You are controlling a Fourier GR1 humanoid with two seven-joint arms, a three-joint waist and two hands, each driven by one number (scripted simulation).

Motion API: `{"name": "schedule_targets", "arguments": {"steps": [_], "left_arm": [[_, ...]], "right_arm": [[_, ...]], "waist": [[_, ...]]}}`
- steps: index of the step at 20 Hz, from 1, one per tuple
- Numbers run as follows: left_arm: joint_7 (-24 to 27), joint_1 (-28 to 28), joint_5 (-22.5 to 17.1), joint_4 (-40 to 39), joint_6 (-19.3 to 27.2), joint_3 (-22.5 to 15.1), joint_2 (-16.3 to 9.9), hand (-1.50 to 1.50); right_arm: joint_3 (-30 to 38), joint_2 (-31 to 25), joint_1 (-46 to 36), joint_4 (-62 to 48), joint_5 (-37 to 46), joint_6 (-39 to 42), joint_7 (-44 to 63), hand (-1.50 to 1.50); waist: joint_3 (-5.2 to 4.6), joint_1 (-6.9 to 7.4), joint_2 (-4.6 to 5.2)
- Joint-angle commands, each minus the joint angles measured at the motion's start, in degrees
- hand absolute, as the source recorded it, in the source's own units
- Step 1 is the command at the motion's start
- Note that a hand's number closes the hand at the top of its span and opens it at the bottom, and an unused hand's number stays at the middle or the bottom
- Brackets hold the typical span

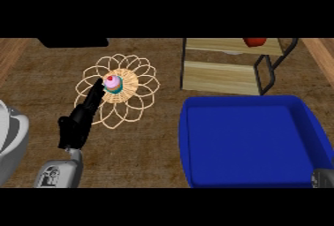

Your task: Pick the bell pepper from the tray and place it in the tiered shelf

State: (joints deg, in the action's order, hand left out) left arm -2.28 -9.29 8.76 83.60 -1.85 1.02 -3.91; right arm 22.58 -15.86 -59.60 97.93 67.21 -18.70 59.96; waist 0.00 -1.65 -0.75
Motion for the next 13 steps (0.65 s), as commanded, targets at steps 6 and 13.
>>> {"name": "schedule_targets", "arguments": {"steps": [6,13], "left_arm": [[-1.3,1.0,2.5,0.3,3.4,-1.7,2.5,0.00],[1.7,3.3,0.2,0.3,0.6,0.5,-0.1,0.00]], "right_arm": [[10.7,-5.5,12.5,22.3,-13.5,25.0,7.5,-1.50],[24.9,-7.7,23.5,35.5,-31.5,38.1,7.3,-1.50]], "waist": [[0.10,-2.03,-0.45],[0.10,-2.43,-0.51]]}}
